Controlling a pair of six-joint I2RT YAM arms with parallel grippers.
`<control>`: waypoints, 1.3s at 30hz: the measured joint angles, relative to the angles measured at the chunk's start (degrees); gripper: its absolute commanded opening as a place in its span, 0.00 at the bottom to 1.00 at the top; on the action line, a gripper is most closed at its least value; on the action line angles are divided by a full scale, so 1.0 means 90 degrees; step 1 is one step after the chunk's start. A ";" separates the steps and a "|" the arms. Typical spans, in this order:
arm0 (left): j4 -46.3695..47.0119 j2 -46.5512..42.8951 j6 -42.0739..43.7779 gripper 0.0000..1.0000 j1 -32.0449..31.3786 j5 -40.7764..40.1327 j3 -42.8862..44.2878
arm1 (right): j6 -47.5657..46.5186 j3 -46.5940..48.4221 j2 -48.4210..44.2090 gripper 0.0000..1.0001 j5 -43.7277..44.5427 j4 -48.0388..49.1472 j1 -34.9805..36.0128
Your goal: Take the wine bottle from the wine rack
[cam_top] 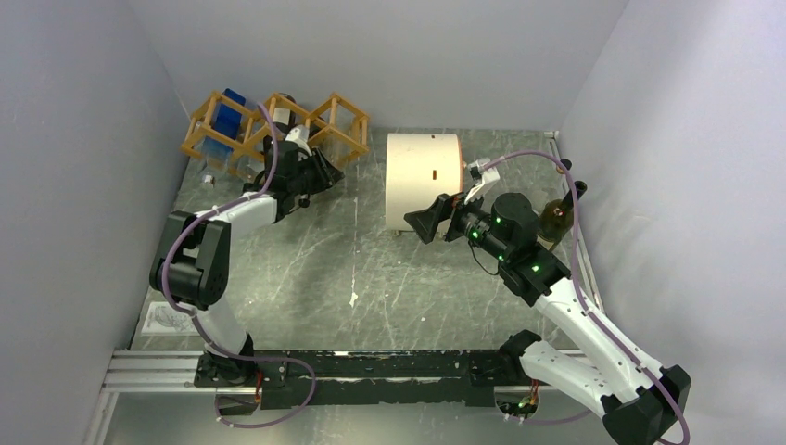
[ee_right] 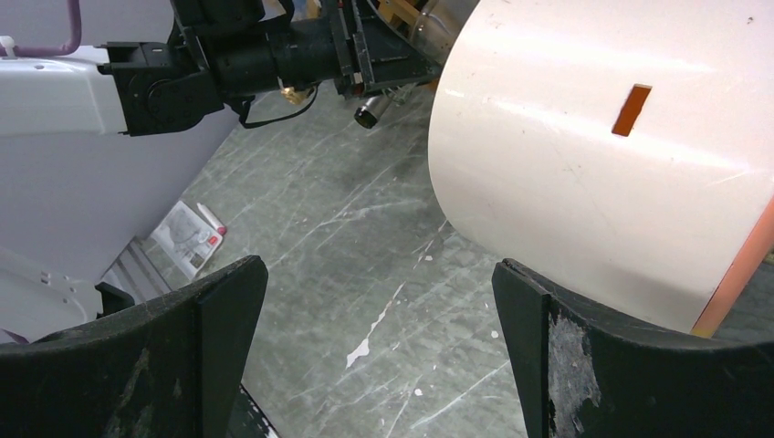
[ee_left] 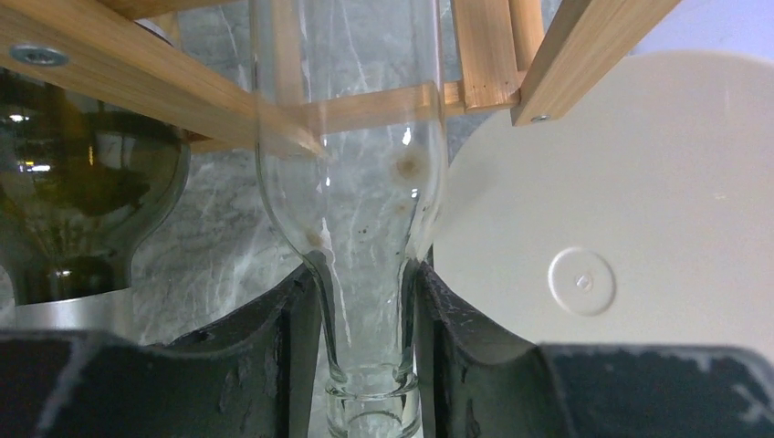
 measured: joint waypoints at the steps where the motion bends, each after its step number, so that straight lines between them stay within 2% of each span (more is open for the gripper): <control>1: -0.0007 -0.0005 0.0000 0.12 0.0002 0.0010 0.0000 | 0.0002 0.0000 0.0000 1.00 0.0000 0.0002 0.0000; 3: -0.0061 -0.0034 -0.0007 0.07 0.0015 0.0036 -0.0002 | 0.0002 0.0000 0.0000 1.00 -0.0002 0.0000 0.0000; 12: -0.0253 -0.0882 -0.0345 0.07 0.0311 0.0471 -0.0646 | 0.0005 0.0000 -0.0005 1.00 -0.0022 0.0010 0.0000; 19: -0.0860 -0.1700 -0.0510 0.07 0.0551 0.0935 -0.0901 | -0.0119 -0.0005 0.0308 1.00 -0.0080 0.0153 0.0049; 31: -0.1688 -0.2810 -0.0544 0.07 0.0862 0.1467 -0.1406 | -0.0367 0.0073 0.1010 1.00 -0.0068 0.0289 0.0619; 39: -0.2249 -0.3546 -0.0554 0.07 0.0891 0.1649 -0.1727 | -0.0767 0.0566 0.1377 1.00 0.0248 0.0287 0.1392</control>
